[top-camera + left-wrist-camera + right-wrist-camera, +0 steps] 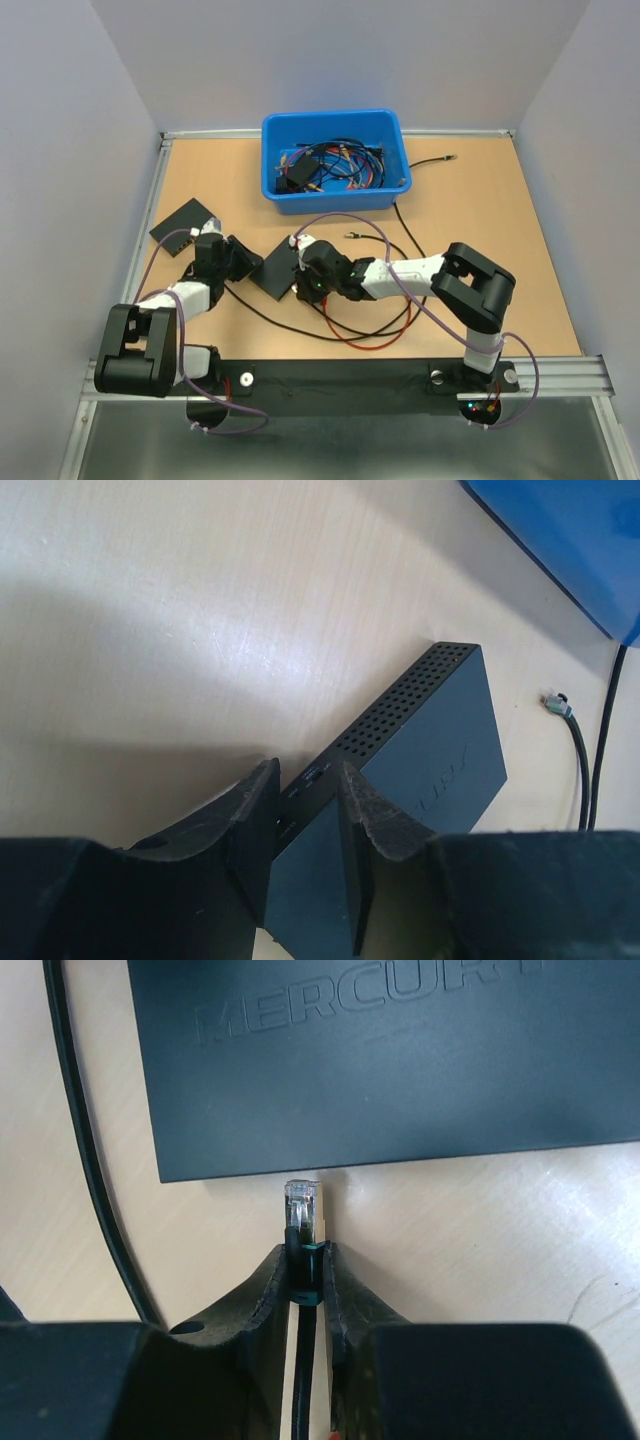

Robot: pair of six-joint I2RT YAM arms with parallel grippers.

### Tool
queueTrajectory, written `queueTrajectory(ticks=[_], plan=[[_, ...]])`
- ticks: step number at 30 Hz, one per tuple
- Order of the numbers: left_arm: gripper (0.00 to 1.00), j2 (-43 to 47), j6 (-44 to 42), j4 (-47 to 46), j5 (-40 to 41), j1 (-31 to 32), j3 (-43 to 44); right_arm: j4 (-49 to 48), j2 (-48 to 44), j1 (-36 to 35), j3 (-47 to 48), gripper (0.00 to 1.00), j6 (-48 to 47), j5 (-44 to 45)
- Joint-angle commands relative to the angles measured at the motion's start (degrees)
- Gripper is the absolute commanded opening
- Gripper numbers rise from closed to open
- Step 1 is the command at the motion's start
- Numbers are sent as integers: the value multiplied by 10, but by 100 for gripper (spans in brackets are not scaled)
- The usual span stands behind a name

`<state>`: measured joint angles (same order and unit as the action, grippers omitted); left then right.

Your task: Insert the plug into the switch port

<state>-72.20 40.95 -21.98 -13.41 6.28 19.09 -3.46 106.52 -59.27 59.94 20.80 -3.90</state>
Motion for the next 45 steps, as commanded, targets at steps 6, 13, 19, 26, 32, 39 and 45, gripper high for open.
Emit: queueTrajectory(ticks=[6, 13, 19, 26, 32, 39, 45], plan=[[40, -7, -9, 8, 7, 0, 17, -22, -46, -1, -31, 0, 14, -5], [40, -39, -12, -9, -3, 0, 35, -22, -36, -1, -24, 1, 28, -43], [40, -29, -14, -34, -14, 0, 19, -22, -20, -1, -12, 1, 37, -60], [40, -27, -17, -35, -7, 4, 18, -22, -9, -4, 3, 0, 45, -70], [39, -25, -19, -36, 0, 10, 18, -13, 1, -9, 18, 0, 51, -55], [39, -23, -20, -35, 4, 14, 19, -2, 11, -10, 32, 1, 52, -52], [39, -21, -20, -36, 7, 17, 17, 11, 21, -18, 47, 0, 52, -49]])
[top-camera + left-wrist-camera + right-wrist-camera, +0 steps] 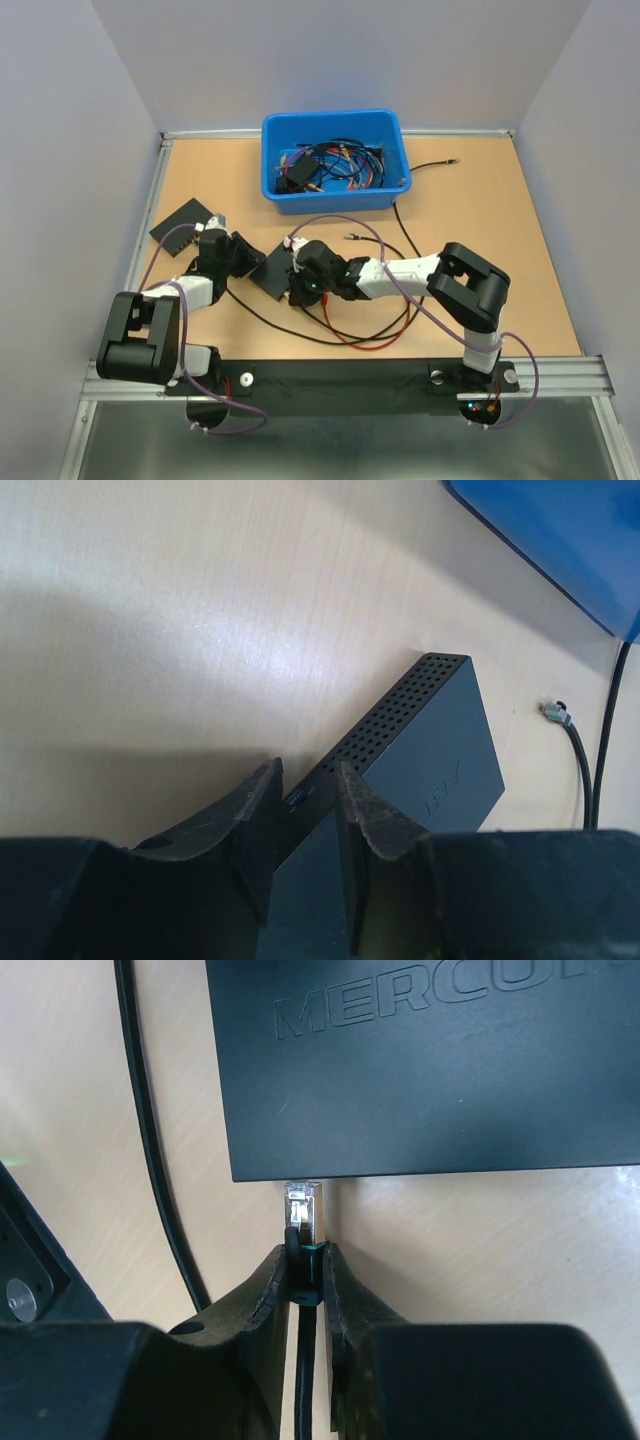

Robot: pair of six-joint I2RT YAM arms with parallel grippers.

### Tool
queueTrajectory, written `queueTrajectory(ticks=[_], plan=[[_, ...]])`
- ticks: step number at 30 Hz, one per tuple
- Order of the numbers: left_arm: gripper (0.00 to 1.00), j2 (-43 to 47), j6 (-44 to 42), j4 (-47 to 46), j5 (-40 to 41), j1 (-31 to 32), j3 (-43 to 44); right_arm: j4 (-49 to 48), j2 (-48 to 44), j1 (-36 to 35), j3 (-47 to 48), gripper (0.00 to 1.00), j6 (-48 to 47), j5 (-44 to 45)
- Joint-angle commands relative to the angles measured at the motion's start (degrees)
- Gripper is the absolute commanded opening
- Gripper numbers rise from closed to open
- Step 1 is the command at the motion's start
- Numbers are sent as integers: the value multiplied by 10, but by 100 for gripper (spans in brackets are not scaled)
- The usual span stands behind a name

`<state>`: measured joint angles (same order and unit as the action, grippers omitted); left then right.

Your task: Insert the plug into the switch port

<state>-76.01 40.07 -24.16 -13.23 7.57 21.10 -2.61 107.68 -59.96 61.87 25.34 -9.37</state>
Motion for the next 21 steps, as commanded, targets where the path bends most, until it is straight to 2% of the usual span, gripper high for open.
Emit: queueTrajectory(ticks=[1, 10, 21], plan=[[38, 17, -11, -13, 5, 5, -4, 4, 10, -12, 27, 1, 6, 8], [38, 20, -11, -13, 6, 6, -4, 13, 7, -15, 19, 0, 16, 23], [38, 23, -15, -13, 1, 10, -8, 40, 34, -15, 59, 0, 16, 34]])
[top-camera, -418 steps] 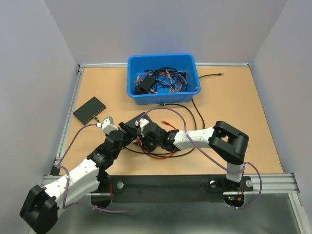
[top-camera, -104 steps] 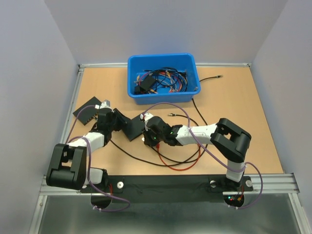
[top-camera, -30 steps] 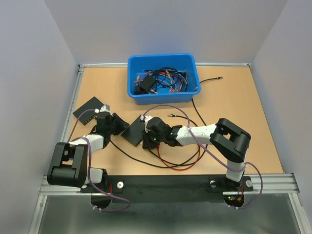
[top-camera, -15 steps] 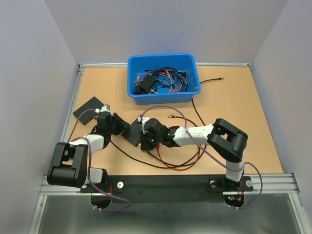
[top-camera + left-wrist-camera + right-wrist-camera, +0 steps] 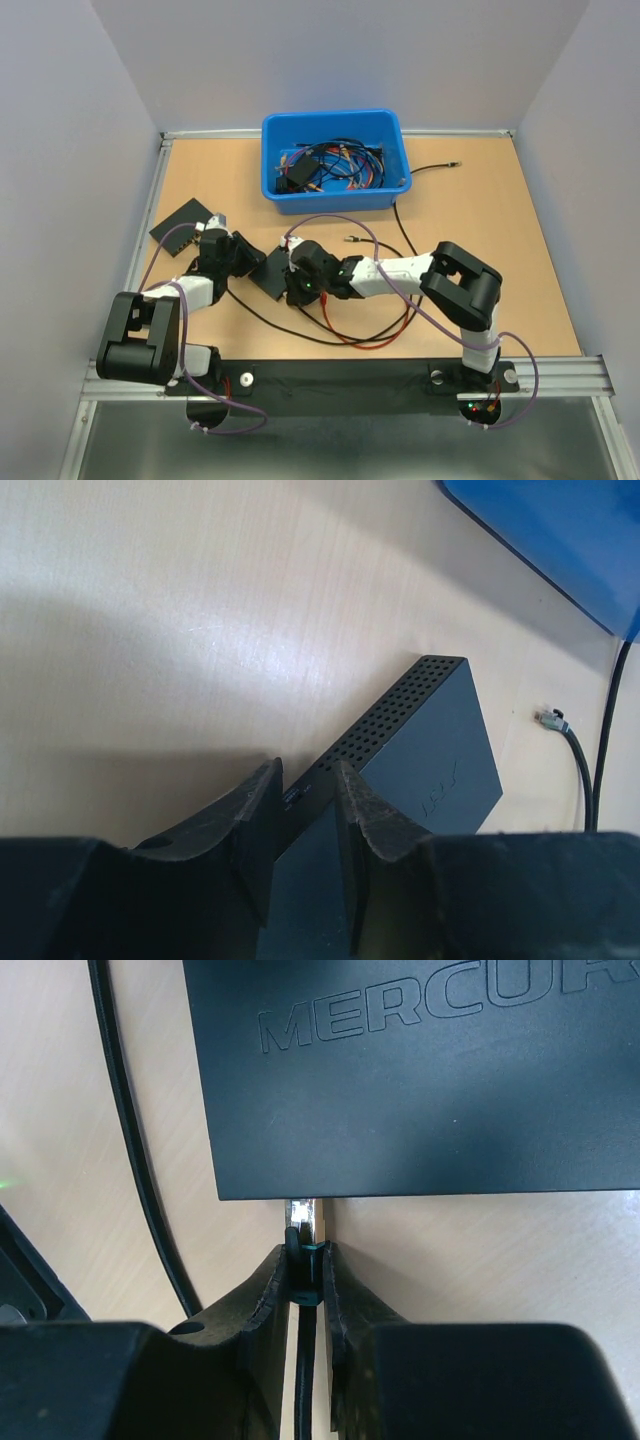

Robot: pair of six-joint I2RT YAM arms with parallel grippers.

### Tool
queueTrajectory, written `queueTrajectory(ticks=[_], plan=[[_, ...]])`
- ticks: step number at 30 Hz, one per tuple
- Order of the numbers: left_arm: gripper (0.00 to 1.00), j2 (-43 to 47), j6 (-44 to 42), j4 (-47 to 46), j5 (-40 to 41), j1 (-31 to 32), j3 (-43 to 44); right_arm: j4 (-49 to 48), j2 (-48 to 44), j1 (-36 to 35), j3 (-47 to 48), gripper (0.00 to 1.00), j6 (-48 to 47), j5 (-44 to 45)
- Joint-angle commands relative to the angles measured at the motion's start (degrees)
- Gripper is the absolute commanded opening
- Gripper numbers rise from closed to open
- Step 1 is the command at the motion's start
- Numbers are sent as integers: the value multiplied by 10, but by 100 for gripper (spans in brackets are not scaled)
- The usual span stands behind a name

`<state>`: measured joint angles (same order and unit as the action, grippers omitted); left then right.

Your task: Insert the plug into the switch port

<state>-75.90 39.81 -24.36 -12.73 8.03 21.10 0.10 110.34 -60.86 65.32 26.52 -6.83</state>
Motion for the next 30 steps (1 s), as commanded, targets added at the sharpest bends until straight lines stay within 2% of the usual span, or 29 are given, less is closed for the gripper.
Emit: queueTrajectory(ticks=[1, 9, 18, 25, 30], plan=[[38, 22, -12, -11, -5, 8, -8, 14, 7, -6, 28, 0, 5, 9], [37, 21, -5, -10, -12, 16, -18, 20, 3, -6, 39, 0, 6, 15], [37, 58, 13, -6, -3, 34, -46, 20, 6, -6, 51, 0, 24, 45], [36, 23, 43, -10, 19, 80, -47, 19, 3, -6, 59, 1, 44, 82], [36, 17, 45, -8, 24, 85, -46, 17, 6, -6, 51, 0, 56, 108]])
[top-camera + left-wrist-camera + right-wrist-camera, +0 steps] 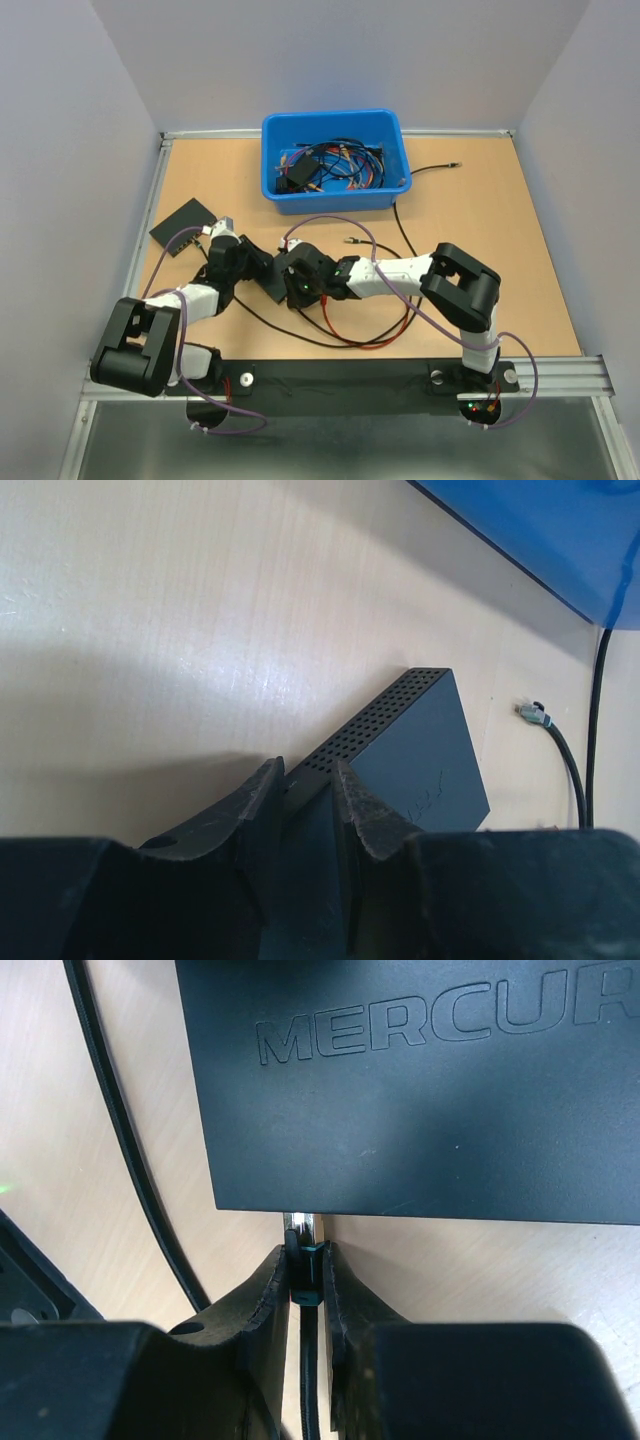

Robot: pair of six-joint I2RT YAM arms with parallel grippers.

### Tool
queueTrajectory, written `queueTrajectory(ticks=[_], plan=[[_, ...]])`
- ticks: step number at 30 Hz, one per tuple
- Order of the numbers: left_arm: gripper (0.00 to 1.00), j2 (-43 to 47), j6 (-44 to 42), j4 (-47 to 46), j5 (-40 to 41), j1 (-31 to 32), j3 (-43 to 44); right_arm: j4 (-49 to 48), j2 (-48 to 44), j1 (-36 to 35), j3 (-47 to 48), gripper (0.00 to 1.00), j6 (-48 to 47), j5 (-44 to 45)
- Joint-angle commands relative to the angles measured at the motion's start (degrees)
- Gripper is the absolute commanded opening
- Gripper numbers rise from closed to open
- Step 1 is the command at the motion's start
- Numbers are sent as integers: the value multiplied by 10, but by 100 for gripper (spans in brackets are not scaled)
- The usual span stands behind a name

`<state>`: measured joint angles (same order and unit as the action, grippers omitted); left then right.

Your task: Insert the plug into the switch port

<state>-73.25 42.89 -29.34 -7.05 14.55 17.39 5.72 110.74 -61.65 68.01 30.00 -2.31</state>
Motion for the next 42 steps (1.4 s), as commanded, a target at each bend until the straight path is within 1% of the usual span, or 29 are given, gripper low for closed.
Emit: queueTrajectory(ticks=[1, 9, 16, 19, 23, 24, 25, 27, 28, 29, 30, 33, 36, 42], plan=[[36, -8, 15, 42, -32, 20, -9, -42, 3, 2, 21, 0, 23, 69], [36, -25, 18, 38, -36, 26, -6, -112, 19, 3, -23, 1, 31, 96], [36, -28, 16, 37, -35, 28, -5, -205, 39, 2, -80, 0, 44, 117], [36, -31, 17, 37, -38, 28, -5, -227, 53, 2, -96, 1, 49, 121], [36, -29, 19, 37, -39, 28, -7, -231, 67, 3, -102, 1, 50, 119], [36, -29, 19, 38, -39, 28, -7, -231, 68, 2, -101, 3, 50, 121], [36, -31, 19, 38, -39, 28, -7, -230, 65, 2, -104, 11, 50, 122], [36, -30, 19, 38, -39, 28, -7, -228, 60, 2, -107, 22, 47, 130], [36, -30, 18, 37, -39, 29, -7, -220, 54, 2, -109, 37, 46, 138], [36, -31, 19, 37, -39, 29, -7, -217, 50, 2, -111, 37, 45, 138], [36, -31, 19, 37, -39, 29, -7, -214, 47, 2, -111, 39, 45, 147], [36, -32, 18, 36, -40, 29, -7, -197, 40, 2, -112, 57, 43, 157], [36, -33, 18, 35, -40, 29, -7, -192, 34, 2, -114, 64, 42, 156], [36, -37, 18, 32, -39, 29, -4, -184, 6, 2, -122, 74, 37, 151]])
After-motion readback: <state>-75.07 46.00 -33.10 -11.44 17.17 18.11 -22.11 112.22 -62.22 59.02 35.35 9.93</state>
